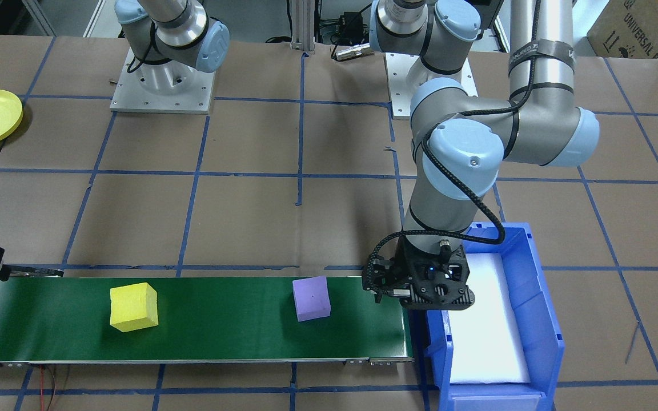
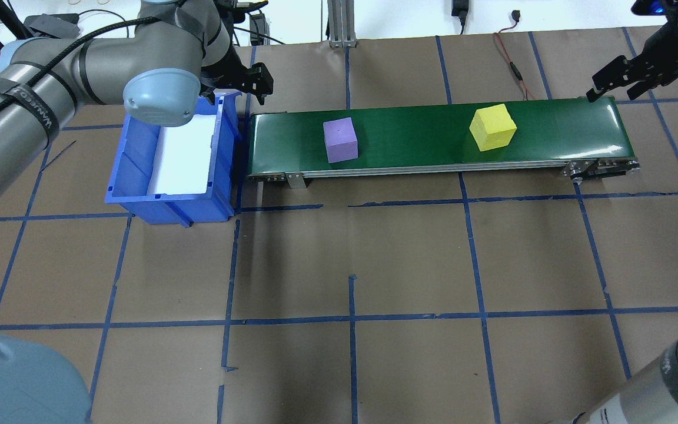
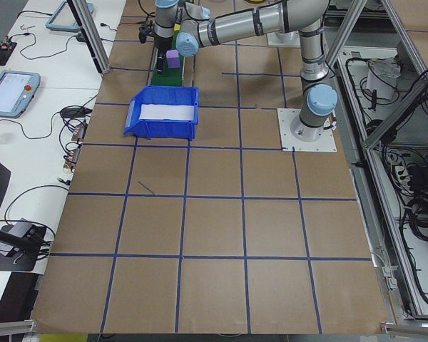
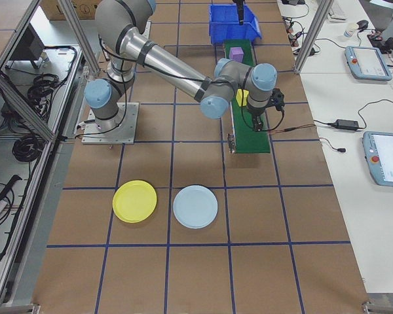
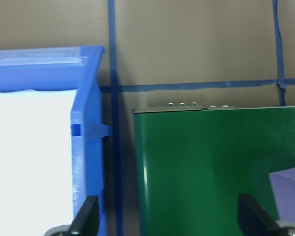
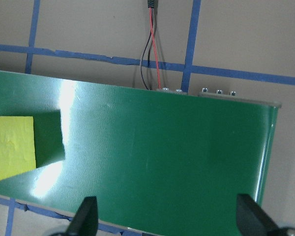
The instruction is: Move block left to right into plate
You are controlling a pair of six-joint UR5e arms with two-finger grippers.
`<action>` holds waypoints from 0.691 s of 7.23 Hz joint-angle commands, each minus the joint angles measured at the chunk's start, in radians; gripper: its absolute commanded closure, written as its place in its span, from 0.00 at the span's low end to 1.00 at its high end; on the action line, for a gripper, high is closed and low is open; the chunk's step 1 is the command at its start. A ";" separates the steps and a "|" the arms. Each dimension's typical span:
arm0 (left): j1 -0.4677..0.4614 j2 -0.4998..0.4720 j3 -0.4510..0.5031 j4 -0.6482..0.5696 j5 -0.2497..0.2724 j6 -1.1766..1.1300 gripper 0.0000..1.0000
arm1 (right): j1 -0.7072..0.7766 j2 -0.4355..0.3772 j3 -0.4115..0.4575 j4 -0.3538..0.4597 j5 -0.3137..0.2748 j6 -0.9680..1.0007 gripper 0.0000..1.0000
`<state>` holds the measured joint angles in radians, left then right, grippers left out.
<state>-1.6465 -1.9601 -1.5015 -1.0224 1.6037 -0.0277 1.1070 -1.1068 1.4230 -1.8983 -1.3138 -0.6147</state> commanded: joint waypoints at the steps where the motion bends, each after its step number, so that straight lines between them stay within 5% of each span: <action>1: 0.017 0.017 -0.006 -0.024 0.004 0.032 0.00 | 0.008 0.038 -0.006 0.002 0.076 0.044 0.00; 5: 0.042 0.156 -0.126 -0.153 0.002 0.034 0.00 | 0.013 0.030 0.016 0.002 0.110 0.095 0.00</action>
<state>-1.6065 -1.8532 -1.5794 -1.1556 1.6073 0.0058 1.1177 -1.0719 1.4376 -1.8960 -1.2135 -0.5351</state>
